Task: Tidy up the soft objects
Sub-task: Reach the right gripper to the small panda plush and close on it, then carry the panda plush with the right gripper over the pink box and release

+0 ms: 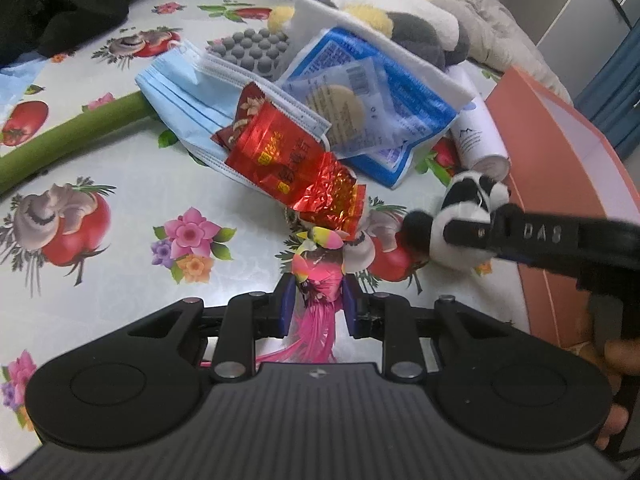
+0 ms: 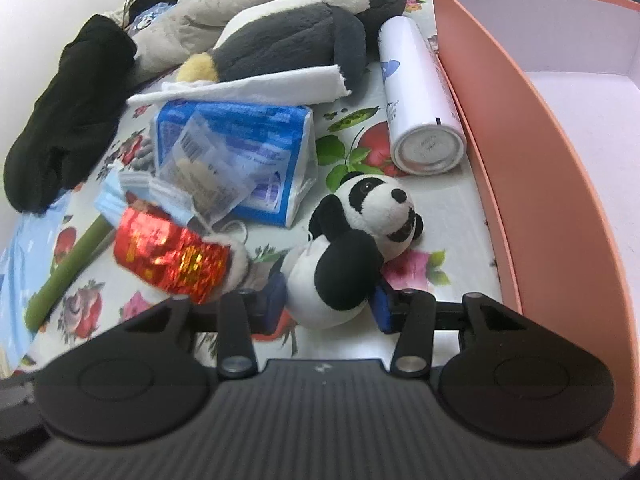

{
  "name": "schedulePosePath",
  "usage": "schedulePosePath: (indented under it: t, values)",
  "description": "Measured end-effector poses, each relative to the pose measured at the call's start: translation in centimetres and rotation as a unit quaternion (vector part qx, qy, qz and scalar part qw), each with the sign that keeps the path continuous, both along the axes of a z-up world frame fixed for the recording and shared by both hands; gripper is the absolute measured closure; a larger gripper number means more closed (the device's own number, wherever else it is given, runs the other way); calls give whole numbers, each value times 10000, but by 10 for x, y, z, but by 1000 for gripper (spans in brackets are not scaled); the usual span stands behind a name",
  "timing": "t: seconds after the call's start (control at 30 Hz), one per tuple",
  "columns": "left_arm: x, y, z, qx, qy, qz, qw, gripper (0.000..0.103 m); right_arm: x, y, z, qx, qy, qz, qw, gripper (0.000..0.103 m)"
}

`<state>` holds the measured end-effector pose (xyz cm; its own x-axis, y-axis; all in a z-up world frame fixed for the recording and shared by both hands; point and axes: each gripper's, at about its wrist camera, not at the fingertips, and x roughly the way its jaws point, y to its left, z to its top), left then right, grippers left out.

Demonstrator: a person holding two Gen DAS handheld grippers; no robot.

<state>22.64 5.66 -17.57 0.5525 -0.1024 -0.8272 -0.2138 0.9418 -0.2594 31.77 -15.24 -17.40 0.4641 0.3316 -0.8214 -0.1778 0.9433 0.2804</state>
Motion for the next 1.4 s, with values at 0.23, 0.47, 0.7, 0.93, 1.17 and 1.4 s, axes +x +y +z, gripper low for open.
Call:
schedulePosePath:
  t: [0.23, 0.47, 0.7, 0.93, 1.17, 1.4]
  values:
    - [-26, -6, 24, 86, -183, 27, 9998, 73, -40, -5, 18, -66, -117, 288, 9995, 56]
    - [-62, -12, 39, -15, -301, -4, 9995, 73, -81, -15, 34, -99, -224, 392, 9989, 57]
    - [-95, -21, 51, -51, -383, -27, 9993, 73, -118, -20, 44, -99, -349, 484, 9982, 59]
    - [-113, -28, 79, -57, -501, -263, 9984, 73, -147, -25, 69, -99, -665, 601, 9959, 59]
    - [-114, -35, 118, -207, -862, -284, 9957, 73, -164, -39, 99, 63, -1034, 607, 9928, 59]
    - [-103, -66, 158, -237, -1252, -563, 9903, 73, -170, -63, 135, 179, -1553, 421, 9868, 59]
